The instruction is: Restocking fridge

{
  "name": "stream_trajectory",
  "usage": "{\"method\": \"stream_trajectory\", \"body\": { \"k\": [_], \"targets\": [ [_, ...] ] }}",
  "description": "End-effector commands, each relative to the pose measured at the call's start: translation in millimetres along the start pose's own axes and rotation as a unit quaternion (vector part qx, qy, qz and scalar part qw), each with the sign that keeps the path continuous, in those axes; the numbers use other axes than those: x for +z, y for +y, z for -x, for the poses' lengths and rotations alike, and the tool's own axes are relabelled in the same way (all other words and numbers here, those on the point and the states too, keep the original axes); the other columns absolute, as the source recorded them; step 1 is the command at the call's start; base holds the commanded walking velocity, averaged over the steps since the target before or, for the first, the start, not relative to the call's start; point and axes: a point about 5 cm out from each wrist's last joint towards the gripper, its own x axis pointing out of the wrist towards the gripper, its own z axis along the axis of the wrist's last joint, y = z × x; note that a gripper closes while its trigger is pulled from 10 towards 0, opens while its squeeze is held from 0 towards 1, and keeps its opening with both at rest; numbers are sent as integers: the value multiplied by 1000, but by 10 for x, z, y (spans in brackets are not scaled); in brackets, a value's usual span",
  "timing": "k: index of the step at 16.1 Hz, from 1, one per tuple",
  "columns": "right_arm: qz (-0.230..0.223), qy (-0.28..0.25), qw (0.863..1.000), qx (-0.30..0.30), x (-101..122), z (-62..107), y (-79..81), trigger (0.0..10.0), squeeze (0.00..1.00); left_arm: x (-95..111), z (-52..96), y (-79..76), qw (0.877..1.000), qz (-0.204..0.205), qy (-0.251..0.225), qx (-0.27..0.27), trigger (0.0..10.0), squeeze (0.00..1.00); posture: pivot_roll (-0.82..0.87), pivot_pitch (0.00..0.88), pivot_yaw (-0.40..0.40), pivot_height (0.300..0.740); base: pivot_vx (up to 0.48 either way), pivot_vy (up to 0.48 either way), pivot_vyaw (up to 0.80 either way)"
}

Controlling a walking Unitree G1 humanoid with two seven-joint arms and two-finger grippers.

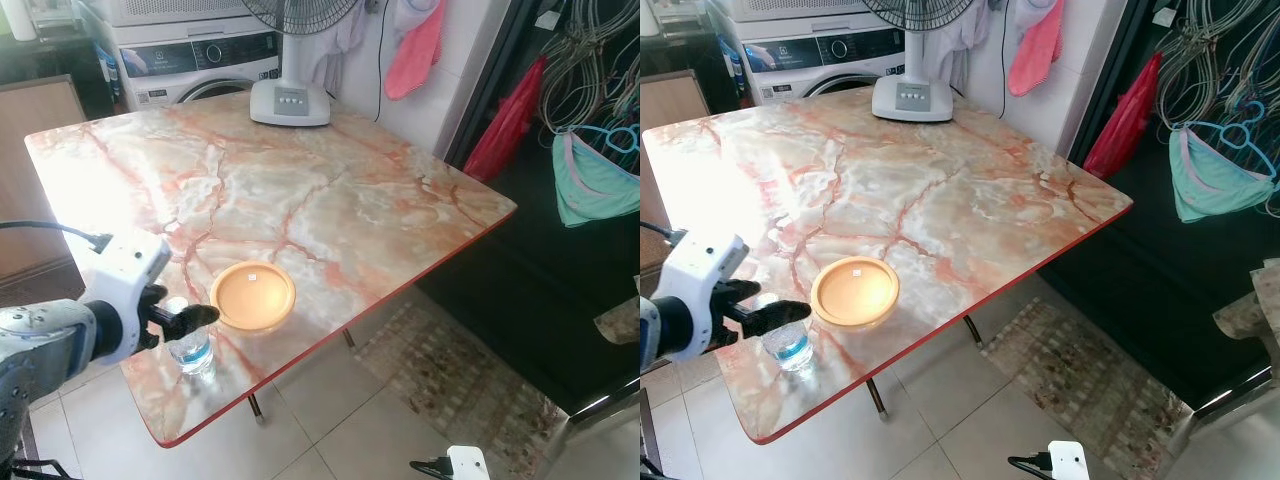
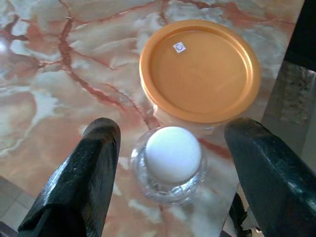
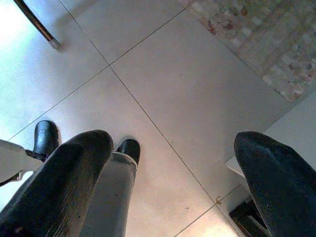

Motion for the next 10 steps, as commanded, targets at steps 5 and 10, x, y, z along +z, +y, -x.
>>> {"method": "stream_trajectory", "body": {
  "k": [5,10],
  "targets": [
    [1,-1,1000,-6,12,8,-53,10000,0,-37,17,-2,1000,1,9,0,0,0,221,0,-108,740,0,0,0],
    [1,-1,1000,-6,10,9,-53,10000,0,-42,7,3,1000,4,11,3,0,0,219,0,-109,740,0,0,0]
  ]
}}
